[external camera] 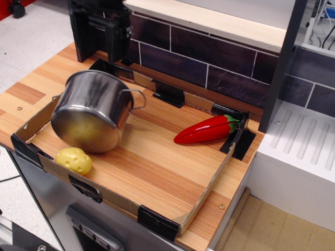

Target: Topple metal pot

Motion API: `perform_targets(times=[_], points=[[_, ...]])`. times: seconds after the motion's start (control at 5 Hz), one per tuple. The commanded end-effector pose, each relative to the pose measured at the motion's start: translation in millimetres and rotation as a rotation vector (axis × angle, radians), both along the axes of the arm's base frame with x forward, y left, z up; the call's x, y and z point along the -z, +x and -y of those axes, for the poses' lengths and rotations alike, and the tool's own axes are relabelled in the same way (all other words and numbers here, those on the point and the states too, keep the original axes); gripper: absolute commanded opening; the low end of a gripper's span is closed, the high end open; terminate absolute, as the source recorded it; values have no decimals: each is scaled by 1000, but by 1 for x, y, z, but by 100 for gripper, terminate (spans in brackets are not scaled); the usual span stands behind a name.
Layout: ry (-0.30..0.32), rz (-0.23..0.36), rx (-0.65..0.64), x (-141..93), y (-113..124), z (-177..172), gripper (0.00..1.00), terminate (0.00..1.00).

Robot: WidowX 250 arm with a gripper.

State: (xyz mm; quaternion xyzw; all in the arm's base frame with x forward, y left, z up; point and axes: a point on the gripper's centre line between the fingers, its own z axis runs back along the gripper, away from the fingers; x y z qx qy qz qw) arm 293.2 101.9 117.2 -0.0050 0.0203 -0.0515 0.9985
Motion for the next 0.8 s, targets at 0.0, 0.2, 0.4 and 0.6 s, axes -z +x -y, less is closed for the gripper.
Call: perform_targets(times=[0.0,0.2,0.4,0.6], points=[[44,113,-47,-63,-14,-11,100,0],[95,94,-71,-77,-14,-13,100,0],[95,94,-71,-77,-14,-13,100,0],[95,94,-71,-77,-14,-13,100,0]])
